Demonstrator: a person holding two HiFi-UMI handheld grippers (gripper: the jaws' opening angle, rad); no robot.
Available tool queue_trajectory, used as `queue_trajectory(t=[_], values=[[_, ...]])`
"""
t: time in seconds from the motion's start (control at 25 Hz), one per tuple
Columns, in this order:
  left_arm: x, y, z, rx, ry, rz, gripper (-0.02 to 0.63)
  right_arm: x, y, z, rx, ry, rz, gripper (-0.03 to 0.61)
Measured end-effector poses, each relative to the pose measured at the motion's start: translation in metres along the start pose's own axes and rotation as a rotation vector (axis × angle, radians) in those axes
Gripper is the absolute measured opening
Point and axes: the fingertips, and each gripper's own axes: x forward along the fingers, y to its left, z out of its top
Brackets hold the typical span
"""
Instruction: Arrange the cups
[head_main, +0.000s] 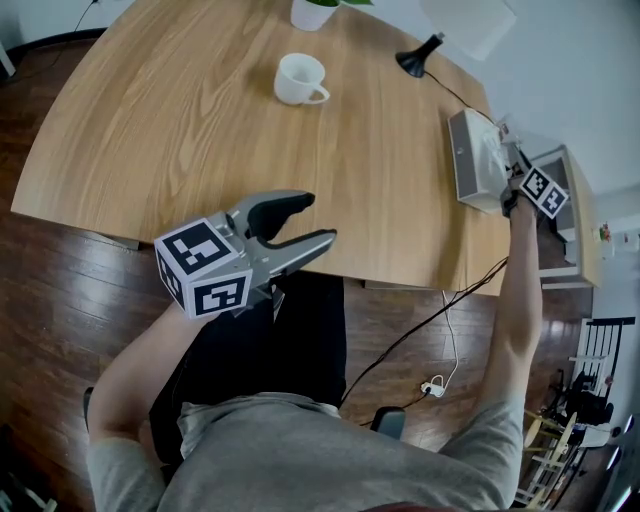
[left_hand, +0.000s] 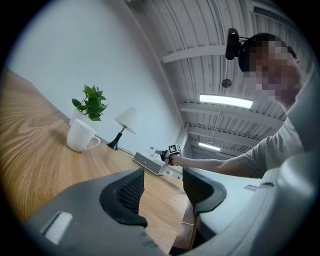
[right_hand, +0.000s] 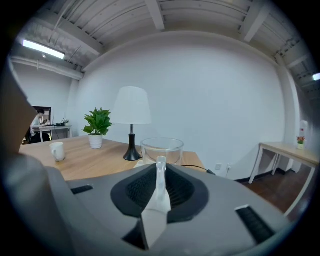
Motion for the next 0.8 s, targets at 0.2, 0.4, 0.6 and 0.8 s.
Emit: queue_trajectory(t=[0.2, 0.4, 0.6, 0.8], values=[[0.000, 0.001, 0.001, -0.010, -0.006, 0.004, 0.236, 0.000, -0.001, -0.002, -0.044, 0.045, -0.039, 0.082], [0.003, 0.001, 0.001, -0.010, -0.010, 0.005, 0.236, -0.027, 0.004, 0.008, -0.042, 0.061, -0.097, 0.262], [0.003, 0.001, 0.001, -0.009, -0.009, 0.001, 0.236, -0.075, 0.103, 0.029, 0.023, -0.131, 0.142, 0.208], [0.003, 0.001, 0.000, -0.003, -0.007, 0.000, 0.236, -0.122, 0.297, -0.025, -0.026, -0.190, 0.555, 0.204]])
